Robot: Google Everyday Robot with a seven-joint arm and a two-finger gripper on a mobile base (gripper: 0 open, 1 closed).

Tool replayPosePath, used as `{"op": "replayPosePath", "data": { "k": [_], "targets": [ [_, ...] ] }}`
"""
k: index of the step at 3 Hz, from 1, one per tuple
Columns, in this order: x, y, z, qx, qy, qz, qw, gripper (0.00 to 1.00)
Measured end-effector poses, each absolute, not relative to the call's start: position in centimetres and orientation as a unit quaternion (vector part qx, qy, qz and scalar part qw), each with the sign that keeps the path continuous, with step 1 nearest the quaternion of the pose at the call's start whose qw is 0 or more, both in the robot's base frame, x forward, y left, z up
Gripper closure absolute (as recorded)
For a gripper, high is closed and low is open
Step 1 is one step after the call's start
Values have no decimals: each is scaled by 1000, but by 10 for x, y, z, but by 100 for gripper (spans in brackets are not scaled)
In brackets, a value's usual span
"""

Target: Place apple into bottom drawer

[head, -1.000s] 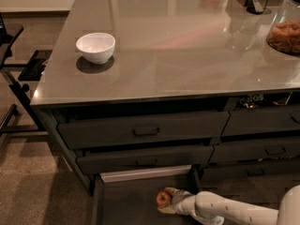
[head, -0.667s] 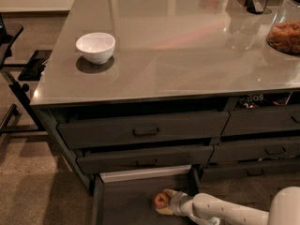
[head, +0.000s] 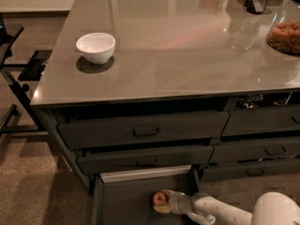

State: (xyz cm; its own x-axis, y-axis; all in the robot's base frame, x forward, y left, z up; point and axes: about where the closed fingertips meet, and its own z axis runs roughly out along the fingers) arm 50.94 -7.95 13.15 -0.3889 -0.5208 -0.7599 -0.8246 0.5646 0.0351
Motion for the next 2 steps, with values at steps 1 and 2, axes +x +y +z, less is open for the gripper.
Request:
{"op": "replayPosePath", "data": {
  "k": [1, 2],
  "targets": [
    [516, -83, 129, -413, 807, 208, 366, 83],
    [516, -83, 129, -413, 807, 208, 366, 59]
  ]
}}
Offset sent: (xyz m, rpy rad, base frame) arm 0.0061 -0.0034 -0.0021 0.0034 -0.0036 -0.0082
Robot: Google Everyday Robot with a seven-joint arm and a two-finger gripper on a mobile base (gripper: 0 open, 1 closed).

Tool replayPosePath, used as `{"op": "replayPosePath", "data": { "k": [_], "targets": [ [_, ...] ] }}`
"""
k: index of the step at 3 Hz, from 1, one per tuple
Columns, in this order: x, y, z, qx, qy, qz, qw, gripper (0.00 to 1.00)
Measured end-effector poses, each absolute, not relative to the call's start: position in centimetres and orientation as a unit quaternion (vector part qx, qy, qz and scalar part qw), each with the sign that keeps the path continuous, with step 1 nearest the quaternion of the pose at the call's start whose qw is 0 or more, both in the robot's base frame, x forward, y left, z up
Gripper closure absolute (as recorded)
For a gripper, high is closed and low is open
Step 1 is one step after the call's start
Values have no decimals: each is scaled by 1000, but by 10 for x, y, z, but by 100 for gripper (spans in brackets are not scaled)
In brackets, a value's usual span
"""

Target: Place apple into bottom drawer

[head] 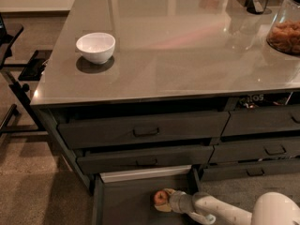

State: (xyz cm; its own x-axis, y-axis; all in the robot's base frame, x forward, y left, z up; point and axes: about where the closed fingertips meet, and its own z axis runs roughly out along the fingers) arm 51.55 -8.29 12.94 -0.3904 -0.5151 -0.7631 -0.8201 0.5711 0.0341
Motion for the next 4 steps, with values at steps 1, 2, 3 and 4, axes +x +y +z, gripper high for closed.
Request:
{"op": "replayPosePath", "data": {
  "k": [1, 2, 3, 4],
  "targets": [
    [516, -83, 129, -413, 807, 208, 366, 38],
    [516, -83, 129, -413, 807, 209, 366, 13],
    [516, -83, 129, -413, 807, 209, 366, 0],
    [515, -83, 129, -413, 807, 209, 366, 0]
  ]
}}
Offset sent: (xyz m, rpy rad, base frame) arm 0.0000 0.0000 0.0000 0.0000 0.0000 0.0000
